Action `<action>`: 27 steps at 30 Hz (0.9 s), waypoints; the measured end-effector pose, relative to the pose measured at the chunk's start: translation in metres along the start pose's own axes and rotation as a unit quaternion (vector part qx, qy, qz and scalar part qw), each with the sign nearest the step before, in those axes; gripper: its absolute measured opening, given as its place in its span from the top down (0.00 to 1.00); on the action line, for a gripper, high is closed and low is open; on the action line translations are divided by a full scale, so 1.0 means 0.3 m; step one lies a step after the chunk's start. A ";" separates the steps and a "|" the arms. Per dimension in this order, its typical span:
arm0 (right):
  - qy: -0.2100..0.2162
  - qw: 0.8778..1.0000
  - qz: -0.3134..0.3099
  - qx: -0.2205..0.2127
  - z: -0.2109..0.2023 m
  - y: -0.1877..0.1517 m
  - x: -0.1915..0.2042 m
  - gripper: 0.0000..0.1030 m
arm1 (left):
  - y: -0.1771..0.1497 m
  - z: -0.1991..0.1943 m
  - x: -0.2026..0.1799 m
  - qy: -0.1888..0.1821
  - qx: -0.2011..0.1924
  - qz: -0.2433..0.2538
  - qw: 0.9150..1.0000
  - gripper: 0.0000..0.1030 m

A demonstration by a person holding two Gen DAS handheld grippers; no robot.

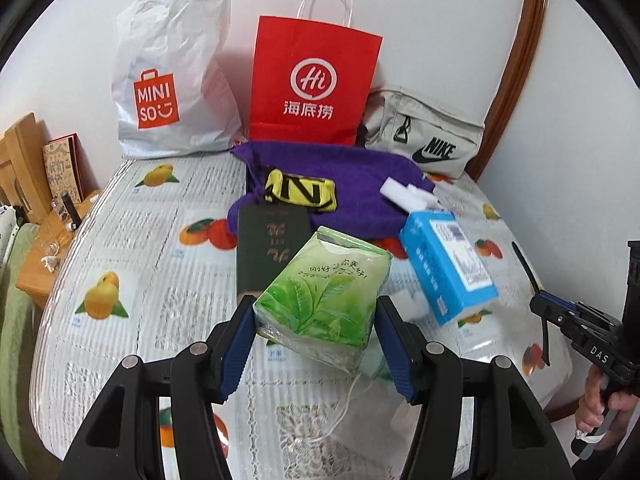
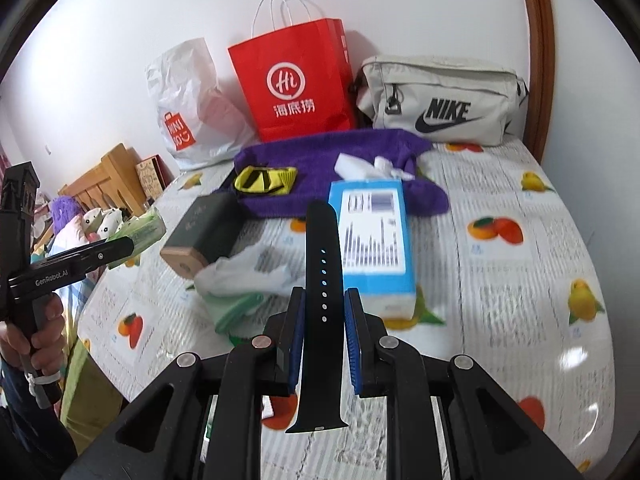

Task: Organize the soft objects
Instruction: 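Grasp and lift the green tissue packet with the left gripper while the right holds the strap, then lower the tissue packet onto the pouch with the left gripper while the right drops the strap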

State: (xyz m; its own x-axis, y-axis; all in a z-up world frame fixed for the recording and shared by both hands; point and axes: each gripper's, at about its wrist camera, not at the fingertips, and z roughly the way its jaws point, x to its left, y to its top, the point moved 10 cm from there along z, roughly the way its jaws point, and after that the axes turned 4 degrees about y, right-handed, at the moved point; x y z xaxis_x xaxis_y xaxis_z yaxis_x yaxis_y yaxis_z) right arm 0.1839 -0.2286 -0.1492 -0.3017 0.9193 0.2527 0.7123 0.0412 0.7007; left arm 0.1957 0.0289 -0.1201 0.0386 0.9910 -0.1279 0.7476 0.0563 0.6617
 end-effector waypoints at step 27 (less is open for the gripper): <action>0.009 1.000 -0.023 -0.006 0.265 0.419 -0.043 0.82 | 0.317 0.246 0.060 0.002 0.010 -0.035 0.999 0.45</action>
State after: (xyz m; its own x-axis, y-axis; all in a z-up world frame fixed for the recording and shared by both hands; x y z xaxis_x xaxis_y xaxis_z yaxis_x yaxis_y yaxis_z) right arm 0.3278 -0.2041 -0.1174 -0.3447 0.9097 0.2317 0.6903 0.0784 0.7193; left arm 0.3164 0.0431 -0.1138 -0.0168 0.9851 -0.1710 0.7618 0.1234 0.6360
